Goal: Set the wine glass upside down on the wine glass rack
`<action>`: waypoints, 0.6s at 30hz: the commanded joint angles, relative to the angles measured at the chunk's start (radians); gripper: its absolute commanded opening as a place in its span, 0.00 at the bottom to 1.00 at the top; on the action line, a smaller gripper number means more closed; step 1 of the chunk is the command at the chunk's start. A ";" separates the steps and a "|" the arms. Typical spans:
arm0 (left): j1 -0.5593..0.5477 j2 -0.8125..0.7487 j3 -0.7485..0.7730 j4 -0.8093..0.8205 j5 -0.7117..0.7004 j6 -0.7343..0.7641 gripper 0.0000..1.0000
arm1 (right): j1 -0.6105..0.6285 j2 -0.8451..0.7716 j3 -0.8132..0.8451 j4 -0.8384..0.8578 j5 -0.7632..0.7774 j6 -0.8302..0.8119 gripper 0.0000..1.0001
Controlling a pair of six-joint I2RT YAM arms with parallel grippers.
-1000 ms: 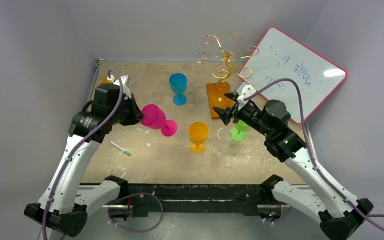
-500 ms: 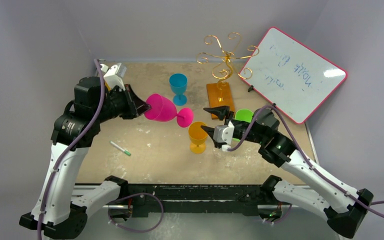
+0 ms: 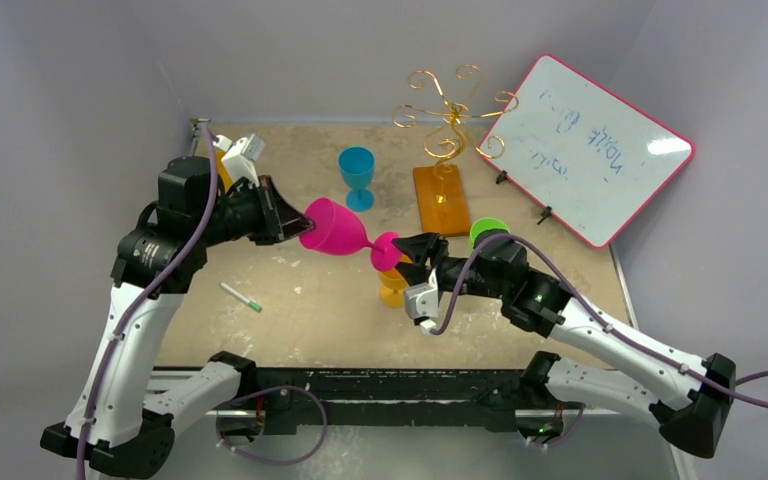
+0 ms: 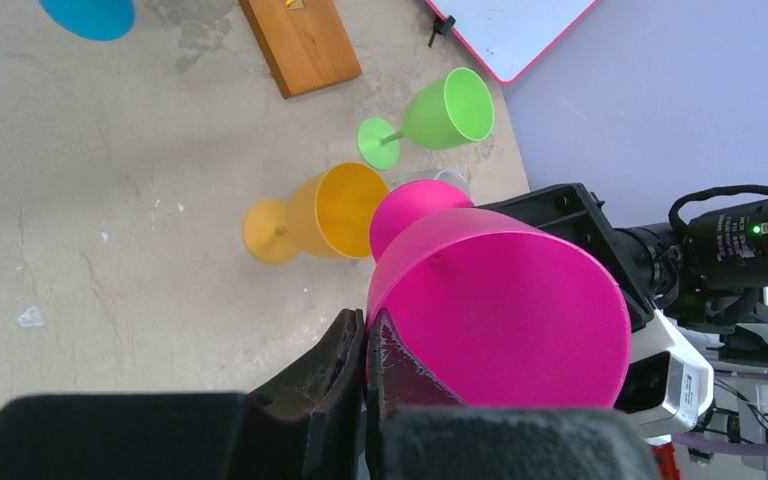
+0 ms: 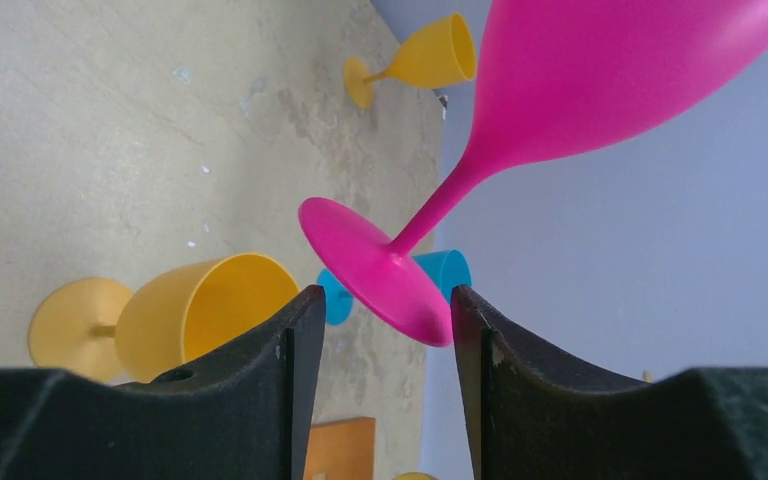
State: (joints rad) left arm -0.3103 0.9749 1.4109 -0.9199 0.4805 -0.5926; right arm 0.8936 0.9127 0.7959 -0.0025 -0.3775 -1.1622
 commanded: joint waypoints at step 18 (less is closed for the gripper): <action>-0.006 0.015 0.022 0.034 -0.085 -0.015 0.38 | 0.030 -0.045 -0.006 0.037 0.072 -0.091 0.00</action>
State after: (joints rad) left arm -0.3099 0.9993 1.4071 -0.8978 0.4438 -0.6083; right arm 0.9302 0.8936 0.7753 -0.0074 -0.3542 -1.2678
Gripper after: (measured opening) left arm 0.254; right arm 0.030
